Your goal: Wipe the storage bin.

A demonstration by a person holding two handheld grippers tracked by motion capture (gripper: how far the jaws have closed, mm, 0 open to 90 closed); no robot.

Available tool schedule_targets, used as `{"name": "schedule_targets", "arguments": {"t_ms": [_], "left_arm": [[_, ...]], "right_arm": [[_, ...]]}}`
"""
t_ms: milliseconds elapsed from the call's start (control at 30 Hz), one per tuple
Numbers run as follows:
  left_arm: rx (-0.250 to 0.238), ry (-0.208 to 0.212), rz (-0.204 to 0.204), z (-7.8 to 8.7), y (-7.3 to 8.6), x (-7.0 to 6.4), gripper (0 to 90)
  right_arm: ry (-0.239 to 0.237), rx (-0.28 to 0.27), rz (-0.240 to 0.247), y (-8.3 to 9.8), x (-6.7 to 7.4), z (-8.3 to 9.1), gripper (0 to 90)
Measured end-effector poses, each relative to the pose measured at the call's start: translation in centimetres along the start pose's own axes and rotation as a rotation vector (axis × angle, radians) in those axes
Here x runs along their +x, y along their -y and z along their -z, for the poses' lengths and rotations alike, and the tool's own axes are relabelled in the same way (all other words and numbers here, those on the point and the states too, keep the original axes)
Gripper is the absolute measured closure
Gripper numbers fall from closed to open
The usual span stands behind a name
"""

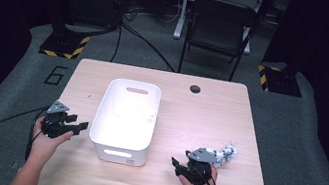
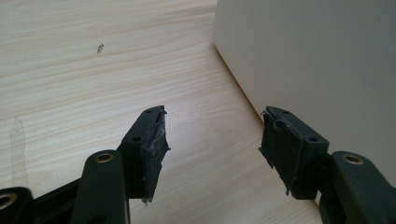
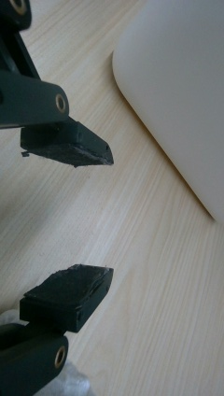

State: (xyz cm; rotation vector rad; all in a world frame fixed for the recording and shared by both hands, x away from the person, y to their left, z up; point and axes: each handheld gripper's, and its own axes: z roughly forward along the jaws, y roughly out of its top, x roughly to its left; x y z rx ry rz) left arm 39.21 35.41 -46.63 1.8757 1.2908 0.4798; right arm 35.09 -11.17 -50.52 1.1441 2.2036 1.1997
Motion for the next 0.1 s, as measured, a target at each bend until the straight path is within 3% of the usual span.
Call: {"name": "schedule_targets", "arguments": {"t_ms": [100], "left_arm": [[-0.001, -0.004, -0.002, -0.04, -0.02, 0.09, 39.9]], "right_arm": [[0.000, -0.005, -0.007, 0.04, 0.19, -0.05, 38.3]]}}
